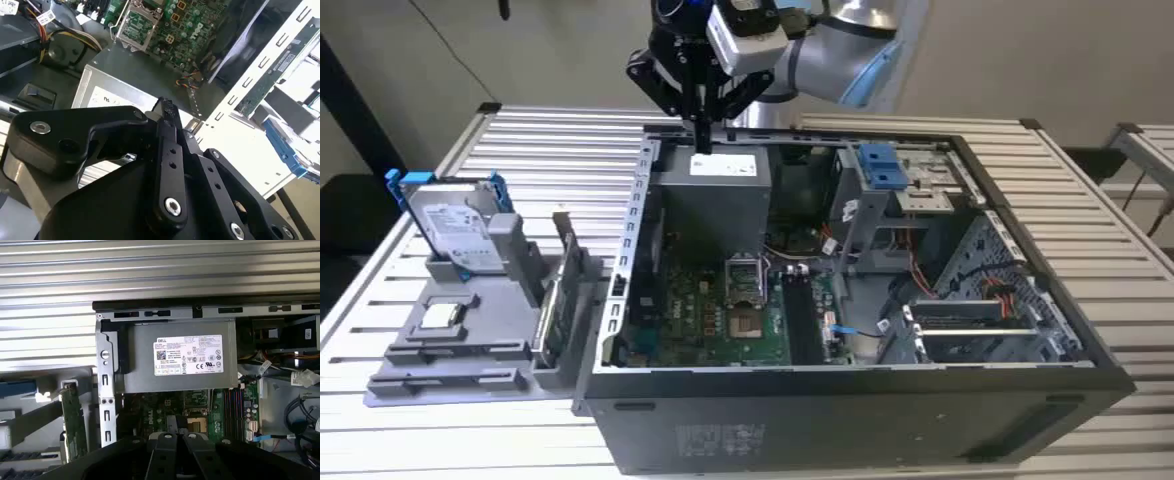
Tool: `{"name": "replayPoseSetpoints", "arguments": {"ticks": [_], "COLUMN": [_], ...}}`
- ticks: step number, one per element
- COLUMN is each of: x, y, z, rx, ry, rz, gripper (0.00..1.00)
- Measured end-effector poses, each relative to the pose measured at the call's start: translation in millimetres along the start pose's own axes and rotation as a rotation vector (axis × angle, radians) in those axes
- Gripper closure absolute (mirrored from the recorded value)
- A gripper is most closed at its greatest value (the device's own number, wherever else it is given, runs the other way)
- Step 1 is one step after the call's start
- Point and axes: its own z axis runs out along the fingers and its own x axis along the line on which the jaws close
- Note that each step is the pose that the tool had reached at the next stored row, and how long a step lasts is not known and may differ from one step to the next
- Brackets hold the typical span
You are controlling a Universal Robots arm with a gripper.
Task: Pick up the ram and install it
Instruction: 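Reach for the ram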
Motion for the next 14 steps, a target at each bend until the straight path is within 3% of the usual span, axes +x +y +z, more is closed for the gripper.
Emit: {"name": "replayPoseSetpoints", "arguments": {"ticks": [14], "x": [0.3], "y": [0.0], "z": [0.0], "rx": [-0.0011], "ry": [0.0000], "rz": [0.000], "gripper": [0.89]}}
